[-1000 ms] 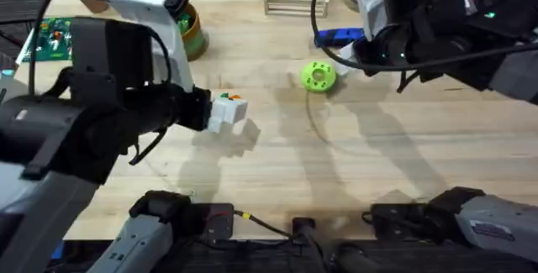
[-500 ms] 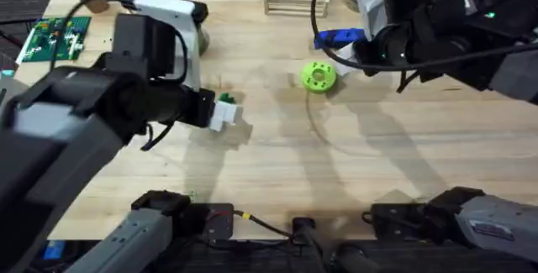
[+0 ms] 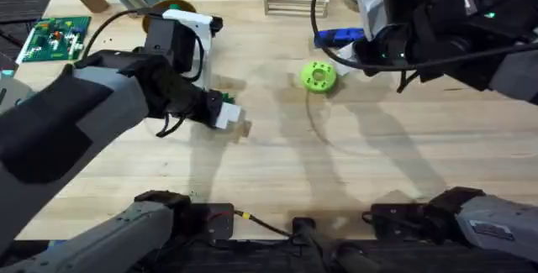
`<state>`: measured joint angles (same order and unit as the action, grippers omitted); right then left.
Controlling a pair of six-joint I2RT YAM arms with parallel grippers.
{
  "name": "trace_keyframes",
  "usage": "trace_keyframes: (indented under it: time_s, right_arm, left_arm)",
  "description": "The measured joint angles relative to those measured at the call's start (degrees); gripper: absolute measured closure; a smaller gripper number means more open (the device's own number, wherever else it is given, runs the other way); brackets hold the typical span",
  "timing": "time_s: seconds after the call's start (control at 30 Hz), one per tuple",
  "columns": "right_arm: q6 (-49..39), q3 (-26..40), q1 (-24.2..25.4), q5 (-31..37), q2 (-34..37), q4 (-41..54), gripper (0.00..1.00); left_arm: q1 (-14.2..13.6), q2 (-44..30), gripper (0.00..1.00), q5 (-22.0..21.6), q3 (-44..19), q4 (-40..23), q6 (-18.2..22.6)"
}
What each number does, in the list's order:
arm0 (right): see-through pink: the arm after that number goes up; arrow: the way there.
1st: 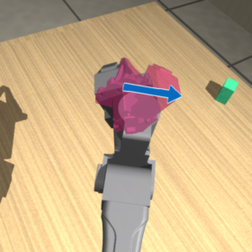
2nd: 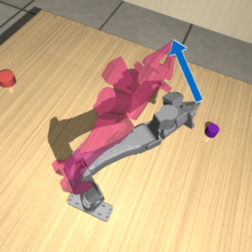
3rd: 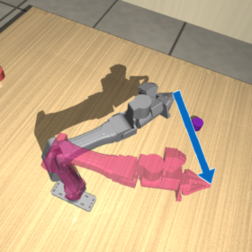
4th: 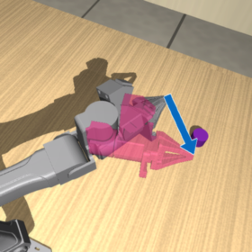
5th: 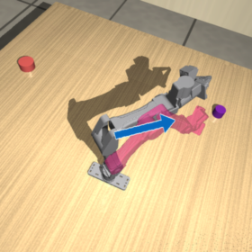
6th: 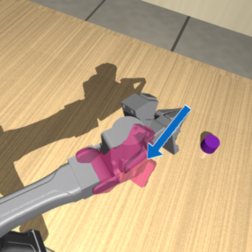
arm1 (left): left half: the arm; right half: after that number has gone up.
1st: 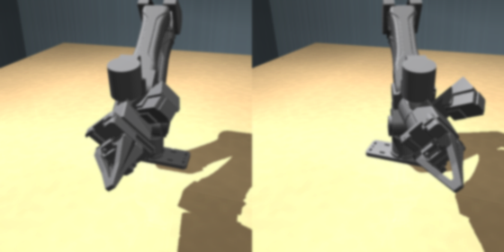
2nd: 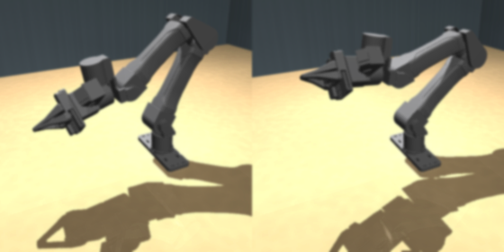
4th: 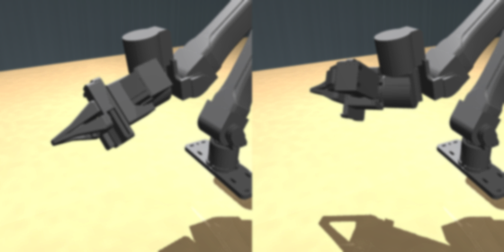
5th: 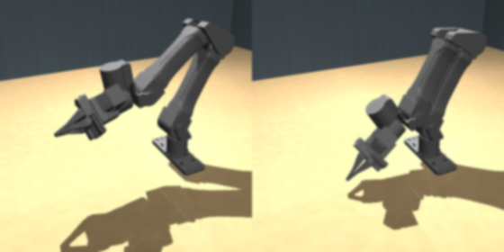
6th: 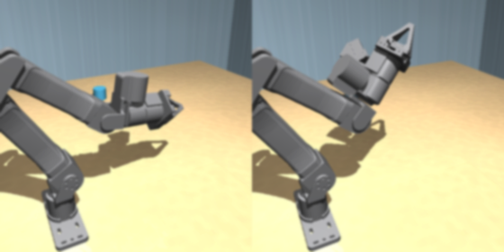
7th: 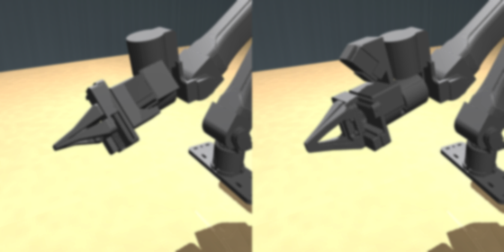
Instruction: Pick up the gripper from the table and insert it into the empty holder that is missing its gripper. Then pick up a screw, insert it into the mounting hole, and use the screwdriver to tighten it. Finally, clean up the table by picking up the vegetable and placing it into the bucket.
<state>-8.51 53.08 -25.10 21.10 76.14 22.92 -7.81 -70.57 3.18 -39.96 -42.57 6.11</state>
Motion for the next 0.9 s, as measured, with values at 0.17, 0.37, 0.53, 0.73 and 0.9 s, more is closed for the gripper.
trace_keyframes:
  time_s: [0.17, 0.37, 0.53, 0.73, 0.9]
  right_arm:
    - [0.00, 0.00, 0.00, 0.00, 0.00, 0.01, 0.028]
    - [0.00, 0.00, 0.00, 0.00, 0.00, -0.15, 0.028]
    - [0.00, 0.00, 0.00, 0.00, 0.00, -0.15, 0.028]
    - [0.00, 0.00, 0.00, 0.00, 0.01, -0.15, 0.028]
    - [0.00, 0.00, 0.00, 0.00, 0.00, -0.15, 0.028]
  left_arm:
    - [0.00, 0.00, 0.006, 0.00, -0.29, 0.89, 0.00]
    - [0.00, 0.00, 0.005, 0.20, -0.29, 2.79, 0.00]
    - [-0.53, -1.25, 0.003, 0.21, -0.29, 3.02, 0.00]
    - [-2.89, -4.90, 0.003, 0.23, -0.29, 4.20, 0.00]
    - [-3.67, -6.75, 0.135, 0.22, -0.29, 4.51, 0.00]
